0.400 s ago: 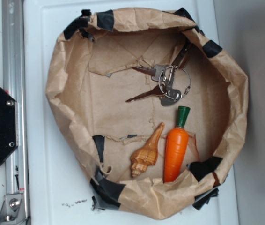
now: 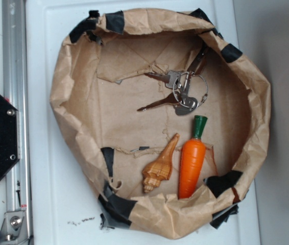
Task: Grab the carrot.
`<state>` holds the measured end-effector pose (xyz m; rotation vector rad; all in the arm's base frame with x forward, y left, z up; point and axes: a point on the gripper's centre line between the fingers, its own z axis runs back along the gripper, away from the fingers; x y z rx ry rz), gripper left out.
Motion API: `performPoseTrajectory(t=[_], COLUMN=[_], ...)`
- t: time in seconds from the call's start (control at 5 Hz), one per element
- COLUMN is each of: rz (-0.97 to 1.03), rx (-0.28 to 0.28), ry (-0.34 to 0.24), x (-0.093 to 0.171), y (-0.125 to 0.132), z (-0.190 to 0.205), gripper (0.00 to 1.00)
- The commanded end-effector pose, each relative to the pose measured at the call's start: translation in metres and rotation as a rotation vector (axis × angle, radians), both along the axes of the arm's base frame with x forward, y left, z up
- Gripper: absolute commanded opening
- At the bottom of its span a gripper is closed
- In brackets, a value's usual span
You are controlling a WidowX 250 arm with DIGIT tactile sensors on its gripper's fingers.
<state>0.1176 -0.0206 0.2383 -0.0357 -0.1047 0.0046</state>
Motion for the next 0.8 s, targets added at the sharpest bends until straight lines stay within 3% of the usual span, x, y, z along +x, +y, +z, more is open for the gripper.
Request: performPoseTrajectory(t=[0.0,0.4,0.6], rz=[0.205,0.426,0.521], rx=[-0.119,-0.172,-0.158], ry=[-0.126,-0.175,-0.168], x=[0.085,0.140,0.154], y=[0.026,0.012,-0.007], z=[-0.064,-0.117,-0.140], gripper=[1.00,1.00,1.00])
